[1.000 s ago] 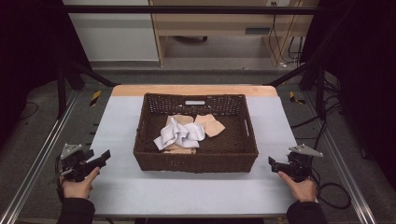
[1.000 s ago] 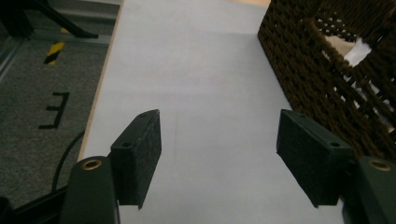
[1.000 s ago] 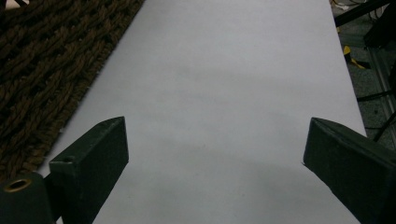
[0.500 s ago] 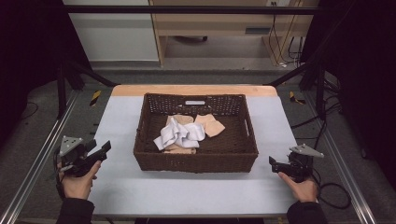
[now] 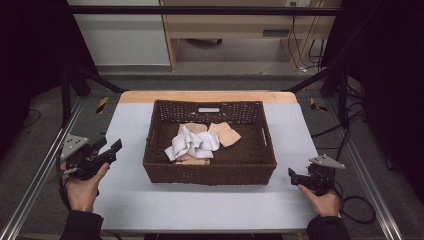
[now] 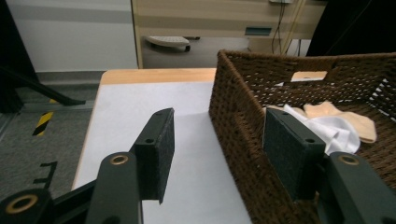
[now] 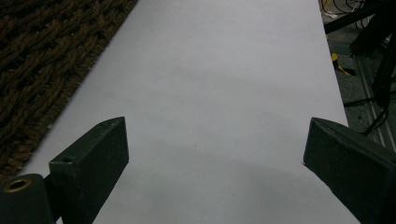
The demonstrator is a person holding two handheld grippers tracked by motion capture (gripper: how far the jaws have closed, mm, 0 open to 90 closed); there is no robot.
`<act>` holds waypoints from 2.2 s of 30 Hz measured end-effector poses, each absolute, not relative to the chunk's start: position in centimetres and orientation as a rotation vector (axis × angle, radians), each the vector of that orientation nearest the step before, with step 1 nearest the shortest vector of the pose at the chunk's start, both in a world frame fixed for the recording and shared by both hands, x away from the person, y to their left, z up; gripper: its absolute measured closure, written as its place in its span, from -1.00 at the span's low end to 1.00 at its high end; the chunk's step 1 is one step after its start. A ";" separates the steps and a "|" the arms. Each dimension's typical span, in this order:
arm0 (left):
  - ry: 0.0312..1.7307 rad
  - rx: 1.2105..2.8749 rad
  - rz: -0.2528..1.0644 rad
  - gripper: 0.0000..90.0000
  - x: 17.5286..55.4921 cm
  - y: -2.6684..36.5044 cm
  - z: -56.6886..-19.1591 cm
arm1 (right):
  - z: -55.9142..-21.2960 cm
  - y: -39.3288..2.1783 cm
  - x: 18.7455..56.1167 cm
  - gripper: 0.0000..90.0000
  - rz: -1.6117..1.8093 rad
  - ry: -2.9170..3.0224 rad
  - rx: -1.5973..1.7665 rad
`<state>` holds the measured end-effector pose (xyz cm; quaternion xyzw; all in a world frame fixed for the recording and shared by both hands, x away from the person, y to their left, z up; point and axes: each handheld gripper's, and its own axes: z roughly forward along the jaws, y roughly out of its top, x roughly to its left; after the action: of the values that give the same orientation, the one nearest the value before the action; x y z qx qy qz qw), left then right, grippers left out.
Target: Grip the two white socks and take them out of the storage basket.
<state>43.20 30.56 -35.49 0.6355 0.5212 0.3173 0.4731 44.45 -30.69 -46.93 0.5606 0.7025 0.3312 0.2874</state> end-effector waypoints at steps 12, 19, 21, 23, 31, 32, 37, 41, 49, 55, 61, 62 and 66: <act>1.186 1.563 0.742 -0.10 45.4 26.1 -33.3 | -46.9 -30.7 44.5 -0.84 0.894 1.872 1.497; 1.143 1.588 0.728 -0.10 46.5 23.6 -32.2 | -46.9 -30.7 44.5 -0.83 0.892 1.873 1.497; 1.128 1.602 0.726 -0.11 46.8 22.8 -31.9 | -46.9 -30.7 44.5 -0.83 0.895 1.871 1.498; 1.120 1.612 0.731 -0.11 47.2 22.1 -31.6 | -46.9 -30.7 44.5 -0.83 0.894 1.870 1.497; 1.108 1.662 0.723 -0.13 49.0 19.8 -31.9 | -46.8 -30.7 44.5 -0.82 0.896 1.866 1.496; 1.106 1.675 0.723 -0.13 49.4 19.3 -32.1 | -46.8 -30.7 44.5 -0.82 0.894 1.866 1.495; 1.110 1.677 0.715 -0.15 50.2 18.7 -32.4 | -46.8 -30.7 44.5 -0.82 0.892 1.870 1.493; 1.110 1.686 0.732 -0.15 51.0 17.7 -32.6 | -46.8 -30.7 44.5 -0.81 0.896 1.868 1.496; 1.132 1.731 0.721 -0.13 52.8 16.0 -34.1 | -46.7 -30.7 44.5 -0.82 0.904 1.858 1.500; 1.157 1.771 0.712 -0.16 54.2 15.3 -35.6 | -46.7 -30.7 44.5 -0.82 0.903 1.862 1.501; 1.170 1.816 0.700 -0.15 55.1 14.7 -37.1 | -46.8 -30.7 44.5 -0.82 0.899 1.864 1.500; 1.167 1.819 0.700 -0.15 55.2 14.7 -37.4 | -46.8 -30.7 44.5 -0.82 0.900 1.865 1.500; 1.172 1.826 0.698 -0.12 55.4 14.3 -38.5 | -46.8 -30.7 44.5 -0.82 0.903 1.864 1.502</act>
<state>55.40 14.29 -38.49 0.7280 0.4671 0.2780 0.4178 44.52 -30.69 -46.77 0.5621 0.6979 0.3382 0.2873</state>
